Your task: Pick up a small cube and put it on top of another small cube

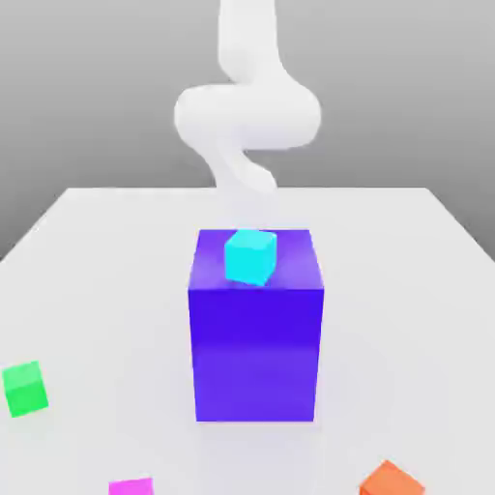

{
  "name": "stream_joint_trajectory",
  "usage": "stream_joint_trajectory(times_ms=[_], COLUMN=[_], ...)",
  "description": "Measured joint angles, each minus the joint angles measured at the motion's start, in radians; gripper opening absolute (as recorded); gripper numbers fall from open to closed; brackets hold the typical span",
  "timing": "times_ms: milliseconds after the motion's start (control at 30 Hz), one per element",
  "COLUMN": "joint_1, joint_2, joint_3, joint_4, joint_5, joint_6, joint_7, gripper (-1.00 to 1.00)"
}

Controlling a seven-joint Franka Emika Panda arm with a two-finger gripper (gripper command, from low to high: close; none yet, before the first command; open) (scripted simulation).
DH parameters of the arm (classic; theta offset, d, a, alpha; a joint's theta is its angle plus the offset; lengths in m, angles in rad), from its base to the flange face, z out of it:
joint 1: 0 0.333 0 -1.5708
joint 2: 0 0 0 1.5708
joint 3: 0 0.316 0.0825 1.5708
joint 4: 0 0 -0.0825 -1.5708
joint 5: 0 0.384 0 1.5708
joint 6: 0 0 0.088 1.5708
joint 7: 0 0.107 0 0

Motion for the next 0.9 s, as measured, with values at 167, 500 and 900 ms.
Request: stream_joint_trajectory(times_ms=[167, 500, 900], joint_1=[0.032, 0.059, 0.003], joint_2=[0.187, 0.551, 0.974], joint_3=[-0.064, -0.158, -0.18], joint_4=[0.011, 0.034, 0.057], joint_5=[0.045, 0.149, 0.192], joint_6=[0.046, 0.135, 0.251], joint_7=[-0.092, -0.28, -0.45], gripper=[0.0, 0.0, 0.0])
